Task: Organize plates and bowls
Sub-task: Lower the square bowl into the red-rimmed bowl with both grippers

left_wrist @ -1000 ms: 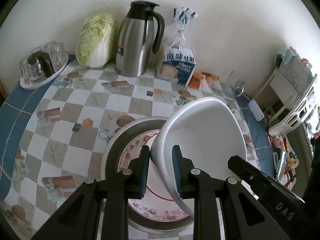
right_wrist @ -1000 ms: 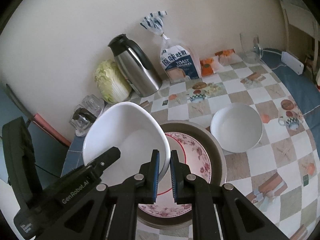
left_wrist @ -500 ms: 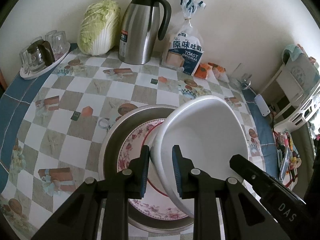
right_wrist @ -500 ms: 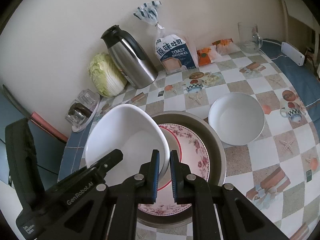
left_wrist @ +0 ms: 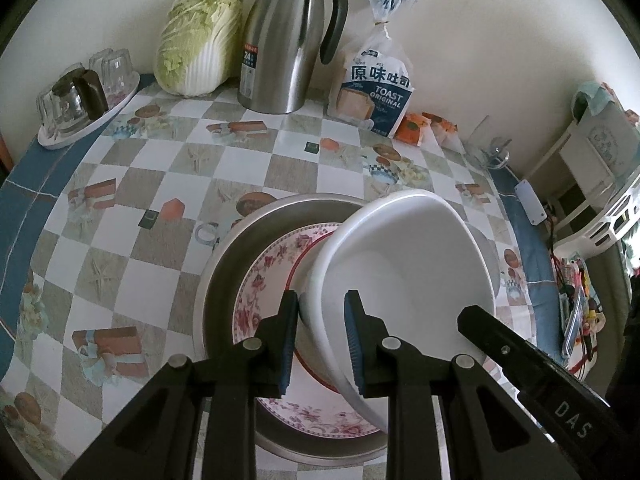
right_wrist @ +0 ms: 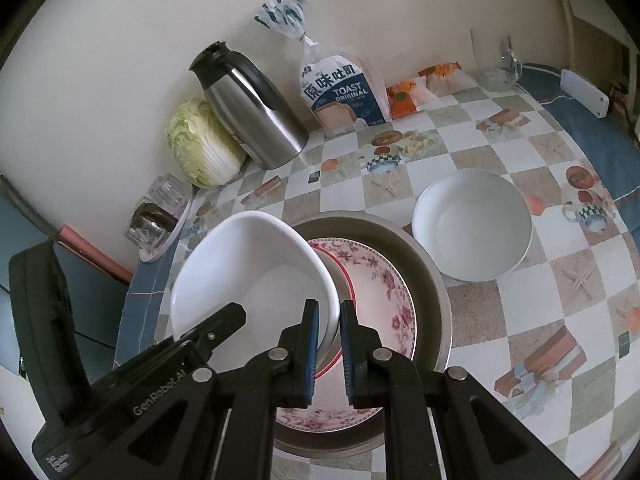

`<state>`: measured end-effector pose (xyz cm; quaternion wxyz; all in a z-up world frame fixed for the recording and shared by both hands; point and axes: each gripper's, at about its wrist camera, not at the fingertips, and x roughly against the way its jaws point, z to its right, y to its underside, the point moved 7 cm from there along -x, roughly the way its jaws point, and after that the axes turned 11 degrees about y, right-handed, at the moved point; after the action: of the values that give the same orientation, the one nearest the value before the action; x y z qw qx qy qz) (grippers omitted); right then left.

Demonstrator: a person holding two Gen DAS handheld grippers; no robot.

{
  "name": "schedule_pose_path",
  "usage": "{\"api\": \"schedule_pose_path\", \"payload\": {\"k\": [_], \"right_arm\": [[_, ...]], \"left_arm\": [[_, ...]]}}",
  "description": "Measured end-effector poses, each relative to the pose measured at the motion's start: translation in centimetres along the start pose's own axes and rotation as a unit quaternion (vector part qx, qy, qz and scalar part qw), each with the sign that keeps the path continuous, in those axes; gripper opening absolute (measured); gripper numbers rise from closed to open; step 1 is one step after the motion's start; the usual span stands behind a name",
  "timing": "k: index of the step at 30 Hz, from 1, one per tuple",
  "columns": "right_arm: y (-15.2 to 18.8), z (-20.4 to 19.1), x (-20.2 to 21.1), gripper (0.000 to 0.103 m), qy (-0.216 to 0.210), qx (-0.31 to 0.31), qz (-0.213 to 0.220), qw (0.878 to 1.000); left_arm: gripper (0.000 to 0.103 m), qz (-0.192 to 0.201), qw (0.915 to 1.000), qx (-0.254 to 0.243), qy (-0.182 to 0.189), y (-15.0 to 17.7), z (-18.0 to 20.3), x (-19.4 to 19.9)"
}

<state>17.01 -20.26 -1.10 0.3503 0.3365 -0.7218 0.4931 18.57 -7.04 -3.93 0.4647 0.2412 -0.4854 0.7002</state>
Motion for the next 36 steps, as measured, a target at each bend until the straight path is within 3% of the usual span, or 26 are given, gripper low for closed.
{"api": "schedule_pose_path", "payload": {"k": [22,36], "right_arm": [[0.1,0.4,-2.0,0.014,-0.004,-0.015,-0.022,1.0],[-0.1,0.4,-1.8,0.014,-0.011,-0.02,-0.019,1.0]], "left_arm": [[0.024,0.009,0.9998,0.013,0.016,-0.5,-0.4,-0.1],[0.024,0.034,0.9984,0.039,0.023,-1.0,-1.4,0.7]]}}
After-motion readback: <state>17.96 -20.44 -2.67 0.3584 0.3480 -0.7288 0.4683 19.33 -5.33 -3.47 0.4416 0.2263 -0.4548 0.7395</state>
